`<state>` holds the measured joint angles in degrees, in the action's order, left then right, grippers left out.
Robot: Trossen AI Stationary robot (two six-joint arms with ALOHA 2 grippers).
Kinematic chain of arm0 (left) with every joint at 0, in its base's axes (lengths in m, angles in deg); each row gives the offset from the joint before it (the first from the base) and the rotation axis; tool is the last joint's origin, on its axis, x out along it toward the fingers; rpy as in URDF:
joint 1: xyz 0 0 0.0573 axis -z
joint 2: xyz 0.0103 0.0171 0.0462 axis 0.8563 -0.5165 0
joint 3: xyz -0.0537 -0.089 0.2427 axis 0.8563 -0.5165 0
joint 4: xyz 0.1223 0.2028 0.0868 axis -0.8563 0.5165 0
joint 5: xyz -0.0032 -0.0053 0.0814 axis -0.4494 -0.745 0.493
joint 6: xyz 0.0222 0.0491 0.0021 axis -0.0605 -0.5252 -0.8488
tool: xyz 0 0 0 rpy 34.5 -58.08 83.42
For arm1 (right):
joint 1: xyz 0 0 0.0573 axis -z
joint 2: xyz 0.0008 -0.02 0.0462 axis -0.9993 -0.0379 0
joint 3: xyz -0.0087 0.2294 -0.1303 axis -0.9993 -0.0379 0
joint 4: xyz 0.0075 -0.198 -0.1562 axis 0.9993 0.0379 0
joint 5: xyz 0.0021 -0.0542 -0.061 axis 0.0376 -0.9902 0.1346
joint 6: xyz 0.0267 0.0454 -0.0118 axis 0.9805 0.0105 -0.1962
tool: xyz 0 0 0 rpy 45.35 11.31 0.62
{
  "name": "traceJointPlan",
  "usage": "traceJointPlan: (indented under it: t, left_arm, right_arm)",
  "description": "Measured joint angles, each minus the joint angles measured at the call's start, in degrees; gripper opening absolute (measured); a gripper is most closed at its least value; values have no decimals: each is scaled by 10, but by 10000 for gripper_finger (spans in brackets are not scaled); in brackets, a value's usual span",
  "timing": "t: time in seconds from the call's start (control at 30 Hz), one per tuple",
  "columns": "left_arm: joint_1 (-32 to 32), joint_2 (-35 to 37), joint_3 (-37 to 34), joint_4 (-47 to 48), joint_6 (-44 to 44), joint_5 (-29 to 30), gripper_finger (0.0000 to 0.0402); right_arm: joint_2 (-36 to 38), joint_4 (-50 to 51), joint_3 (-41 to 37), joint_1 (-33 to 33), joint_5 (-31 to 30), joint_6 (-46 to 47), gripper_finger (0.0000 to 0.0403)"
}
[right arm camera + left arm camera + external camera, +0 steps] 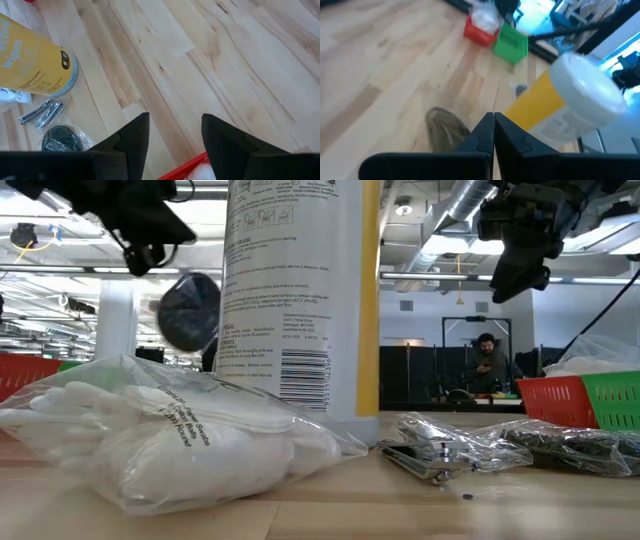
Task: Pick & Place Travel size toiletries
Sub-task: Put the black hairbrush into the left red bin
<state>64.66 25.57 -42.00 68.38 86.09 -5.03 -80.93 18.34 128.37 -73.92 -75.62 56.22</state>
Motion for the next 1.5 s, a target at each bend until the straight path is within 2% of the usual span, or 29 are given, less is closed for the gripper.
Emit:
traceJointPlan:
  t: [0.17,0.73,1.1,1.5]
  left_arm:
    - [21,18,4,56,33,0,0]
    - [86,18,104,317,173,9,0]
    - [146,18,133,385,258,2,0]
    - [193,14,151,508,378,-17,0]
  right_arm:
    - [0,-5,0,0,0,0,171]
    - [0,-9,0,0,0,0,169]
    - [0,-11,0,0,0,-5,171]
    - [0,-12,0,0,0,-5,171]
